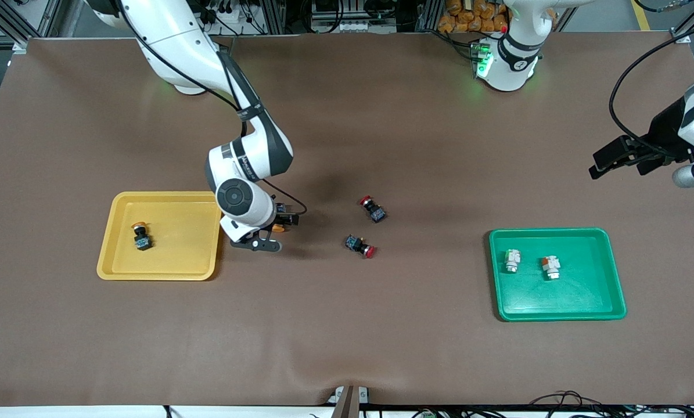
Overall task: Place green and yellow buttons in trays
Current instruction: 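Grasp the yellow-capped button with the right gripper while the left gripper retracts, then carry the yellow-capped button into the yellow tray with the right gripper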
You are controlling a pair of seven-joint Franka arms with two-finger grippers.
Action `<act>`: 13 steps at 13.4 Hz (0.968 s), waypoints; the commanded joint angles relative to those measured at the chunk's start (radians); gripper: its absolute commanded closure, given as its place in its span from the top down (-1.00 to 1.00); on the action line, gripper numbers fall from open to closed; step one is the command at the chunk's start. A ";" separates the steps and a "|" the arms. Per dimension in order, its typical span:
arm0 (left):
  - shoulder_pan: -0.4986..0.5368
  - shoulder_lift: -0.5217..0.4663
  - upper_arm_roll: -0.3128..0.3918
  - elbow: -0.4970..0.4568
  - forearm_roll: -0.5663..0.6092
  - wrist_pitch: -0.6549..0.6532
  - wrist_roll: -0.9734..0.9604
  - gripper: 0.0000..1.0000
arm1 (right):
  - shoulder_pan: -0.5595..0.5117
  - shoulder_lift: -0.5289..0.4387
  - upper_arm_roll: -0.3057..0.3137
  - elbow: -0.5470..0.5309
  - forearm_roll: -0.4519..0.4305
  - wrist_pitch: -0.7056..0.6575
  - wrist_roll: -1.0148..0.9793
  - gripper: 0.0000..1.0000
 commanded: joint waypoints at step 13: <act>0.028 0.000 0.004 0.078 0.049 -0.117 0.193 1.00 | 0.069 0.003 -0.010 -0.095 0.023 0.134 0.041 -1.00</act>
